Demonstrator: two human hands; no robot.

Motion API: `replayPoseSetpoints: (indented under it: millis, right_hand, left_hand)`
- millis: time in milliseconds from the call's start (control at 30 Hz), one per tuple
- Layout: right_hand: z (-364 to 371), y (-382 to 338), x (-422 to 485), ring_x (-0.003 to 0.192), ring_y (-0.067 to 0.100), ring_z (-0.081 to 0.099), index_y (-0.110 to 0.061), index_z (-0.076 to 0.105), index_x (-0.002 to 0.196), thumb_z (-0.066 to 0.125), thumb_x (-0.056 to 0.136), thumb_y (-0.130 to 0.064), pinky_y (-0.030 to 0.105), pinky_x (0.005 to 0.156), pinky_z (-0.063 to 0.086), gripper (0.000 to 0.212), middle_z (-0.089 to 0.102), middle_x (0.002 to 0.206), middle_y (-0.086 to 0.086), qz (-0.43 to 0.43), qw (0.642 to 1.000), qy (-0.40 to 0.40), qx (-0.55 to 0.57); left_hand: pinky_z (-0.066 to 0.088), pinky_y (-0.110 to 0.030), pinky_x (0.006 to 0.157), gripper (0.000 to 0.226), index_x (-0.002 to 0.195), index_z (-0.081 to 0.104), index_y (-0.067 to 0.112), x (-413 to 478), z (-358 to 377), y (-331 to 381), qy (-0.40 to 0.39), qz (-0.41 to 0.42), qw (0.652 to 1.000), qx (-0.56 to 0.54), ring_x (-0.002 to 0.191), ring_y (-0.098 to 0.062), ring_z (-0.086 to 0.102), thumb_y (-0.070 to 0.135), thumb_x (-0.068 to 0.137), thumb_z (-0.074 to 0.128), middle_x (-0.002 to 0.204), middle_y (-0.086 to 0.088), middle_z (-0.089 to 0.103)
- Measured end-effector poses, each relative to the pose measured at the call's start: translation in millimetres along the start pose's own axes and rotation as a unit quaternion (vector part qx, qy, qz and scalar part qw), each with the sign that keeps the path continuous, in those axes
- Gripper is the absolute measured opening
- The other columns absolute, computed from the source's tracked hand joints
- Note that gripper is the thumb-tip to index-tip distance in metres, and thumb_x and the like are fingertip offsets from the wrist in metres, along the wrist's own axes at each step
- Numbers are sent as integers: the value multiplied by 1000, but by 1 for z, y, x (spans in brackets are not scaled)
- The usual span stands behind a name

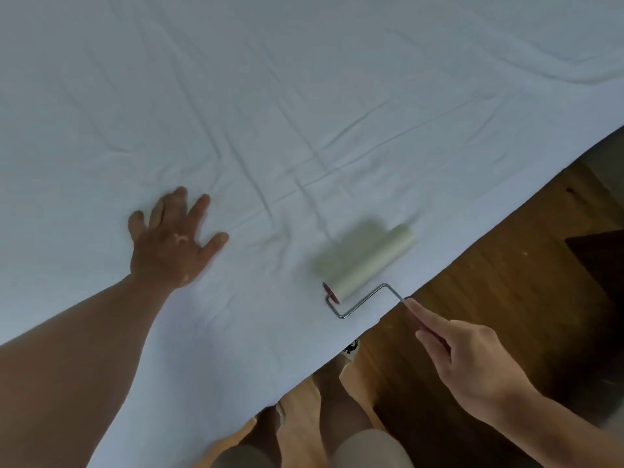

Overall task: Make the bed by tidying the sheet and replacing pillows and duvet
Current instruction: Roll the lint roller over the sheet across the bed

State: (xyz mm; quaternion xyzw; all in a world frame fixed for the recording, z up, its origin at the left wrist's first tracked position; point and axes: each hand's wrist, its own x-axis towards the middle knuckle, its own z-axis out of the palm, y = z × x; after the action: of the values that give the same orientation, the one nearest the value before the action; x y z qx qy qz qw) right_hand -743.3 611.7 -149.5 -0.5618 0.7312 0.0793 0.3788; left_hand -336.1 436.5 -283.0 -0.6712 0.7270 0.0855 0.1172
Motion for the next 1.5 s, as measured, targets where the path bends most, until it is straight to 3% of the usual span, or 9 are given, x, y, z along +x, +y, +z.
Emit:
replayPoseSetpoints:
  millis: [133, 400, 500, 633, 1033, 1133, 1267, 1367, 1500]
  right_hand:
    - [35, -69, 1, 72, 9, 59, -60, 4, 147, 34, 105, -46, 20, 73, 55, 54, 57, 82, -11, -14, 996, -72, -43]
    - [63, -208, 117, 90, 28, 61, -44, 34, 149, 40, 104, -30, 42, 81, 56, 48, 66, 98, 1, -99, 993, 45, -42]
    - [72, -184, 94, 68, 19, 64, -48, 28, 150, 40, 105, -36, 39, 67, 60, 48, 68, 83, -3, -74, 997, 38, -8]
    - [78, -146, 29, 49, 8, 56, -48, 30, 153, 42, 105, -40, 16, 48, 46, 50, 66, 66, -5, -27, 999, -18, -19]
    - [74, -281, 159, 101, 32, 62, -40, 38, 149, 40, 105, -33, 42, 86, 53, 45, 70, 109, 2, -110, 988, 104, -14]
    - [79, -250, 121, 84, 15, 65, -36, 34, 152, 40, 105, -39, 34, 75, 50, 48, 70, 96, -6, -82, 991, 108, 6]
    - [91, -227, 78, 64, 6, 53, -30, 46, 109, 11, 85, -78, 29, 62, 45, 64, 56, 68, -8, 39, 998, 38, -28]
    - [85, -260, 104, 67, 25, 59, -26, 33, 92, 20, 100, -58, 40, 68, 53, 36, 58, 69, 1, 46, 998, 36, -35]
    - [57, -338, 201, 84, 38, 60, -20, 34, 96, 23, 105, -49, 37, 72, 45, 33, 47, 74, 3, -22, 996, 79, -42]
  left_hand:
    - [-1, -66, 118, 84, 158, -6, 45, -8, 10, -46, -49, -98, 993, -33, 154, -20, -15, 86, 85, 4, 169, 4, -15]
    - [-5, -64, 120, 83, 154, -13, 50, -13, 14, -89, -54, -79, 995, -33, 153, -18, -21, 89, 83, 3, 166, 12, -23]
    - [-7, -64, 119, 84, 154, -16, 50, -14, 15, -99, -52, -83, 994, -37, 152, -18, -24, 89, 82, 2, 165, 12, -26]
    - [-9, -64, 119, 85, 154, -17, 49, -10, 14, -118, -53, -104, 992, -49, 152, -20, -25, 89, 81, 0, 164, 11, -28]
    - [-10, -65, 118, 93, 151, -22, 50, 24, 7, -166, -74, -142, 983, -85, 151, -24, -28, 96, 74, 0, 163, 9, -32]
    - [-11, -66, 117, 93, 151, -23, 51, 35, 4, -177, -77, -138, 983, -91, 150, -24, -30, 96, 73, -1, 162, 9, -34]
    - [-13, -68, 116, 95, 150, -25, 51, 52, 0, -188, -89, -140, 982, -96, 150, -25, -31, 97, 70, -3, 161, 8, -36]
    - [-13, -69, 115, 97, 149, -27, 51, 64, -3, -190, -106, -140, 979, -100, 149, -26, -32, 99, 68, -3, 161, 6, -36]
    - [-13, -71, 113, 99, 146, -32, 52, 81, -9, -195, -113, -145, 979, -92, 149, -29, -33, 101, 64, -4, 160, 2, -38]
